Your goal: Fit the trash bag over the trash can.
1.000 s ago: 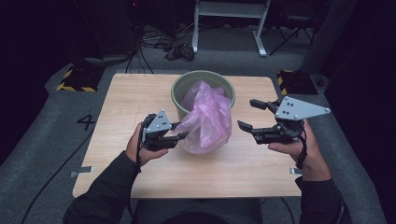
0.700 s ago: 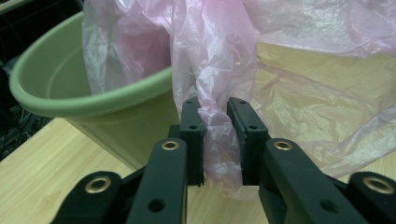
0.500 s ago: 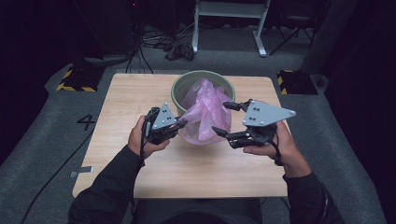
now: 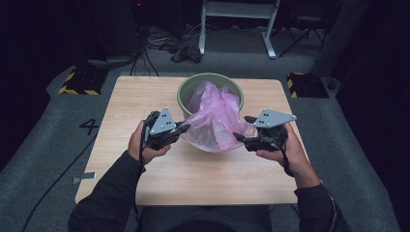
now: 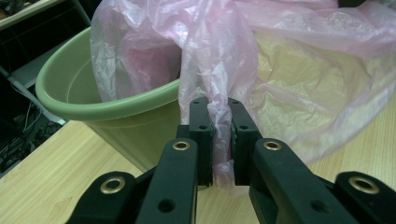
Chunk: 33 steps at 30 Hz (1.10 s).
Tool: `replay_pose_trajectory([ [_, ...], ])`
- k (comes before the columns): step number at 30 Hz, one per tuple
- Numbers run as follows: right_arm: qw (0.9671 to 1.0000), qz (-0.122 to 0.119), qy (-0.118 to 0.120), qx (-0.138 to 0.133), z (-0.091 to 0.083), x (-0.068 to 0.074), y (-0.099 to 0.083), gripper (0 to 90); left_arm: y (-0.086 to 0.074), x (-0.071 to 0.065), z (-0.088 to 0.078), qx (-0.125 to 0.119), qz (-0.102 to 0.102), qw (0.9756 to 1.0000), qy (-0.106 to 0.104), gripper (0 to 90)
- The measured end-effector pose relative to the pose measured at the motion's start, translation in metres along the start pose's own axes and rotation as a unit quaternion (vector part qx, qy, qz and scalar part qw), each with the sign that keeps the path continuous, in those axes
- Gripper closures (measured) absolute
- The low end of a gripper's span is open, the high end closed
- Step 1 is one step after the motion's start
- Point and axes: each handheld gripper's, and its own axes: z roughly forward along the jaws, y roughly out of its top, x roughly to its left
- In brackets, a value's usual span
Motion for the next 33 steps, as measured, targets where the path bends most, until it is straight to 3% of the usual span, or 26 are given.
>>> replay_pose_trajectory([
  [3, 0.9998, 0.01, -0.016, 0.004, 0.0, -0.005, -0.013, 33.7, -0.002, 0.002, -0.001, 0.0, -0.004, 1.0, 0.003, 83.6],
  [5, 0.9991, 0.013, -0.04, 0.01, -0.002, -0.009, -0.02, 31.4, -0.002, 0.003, -0.001, 0.003, -0.005, 1.0, 0.001, 83.4],
  [11, 0.9982, 0.009, -0.051, -0.031, -0.02, -0.013, -0.027, 27.1, -0.001, 0.002, 0.001, 0.005, 0.004, 1.0, 0.003, 83.0],
  [20, 0.9953, 0.014, -0.049, -0.082, -0.058, -0.02, -0.034, 24.1, -0.001, -0.001, 0.002, 0.01, 0.016, 0.9998, 0.004, 83.3],
  [22, 0.9951, 0.015, -0.051, -0.084, -0.062, -0.022, -0.034, 29.4, -0.001, -0.002, 0.002, 0.011, 0.019, 0.9998, 0.003, 84.3],
  [25, 0.9958, 0.011, -0.065, -0.065, -0.06, -0.021, -0.033, 29.0, -0.001, -0.004, 0.004, 0.017, 0.023, 0.9996, 0.005, 80.5],
  [27, 0.9957, 0.001, -0.075, -0.056, -0.057, -0.019, -0.031, 27.5, 0.001, -0.006, 0.005, 0.016, 0.018, 0.9997, 0.007, 70.6],
  [33, 0.9932, -0.04, -0.085, -0.069, -0.055, -0.006, -0.016, 26.0, 0.007, -0.015, 0.005, -0.01, -0.015, 0.9998, -0.003, 31.1],
])
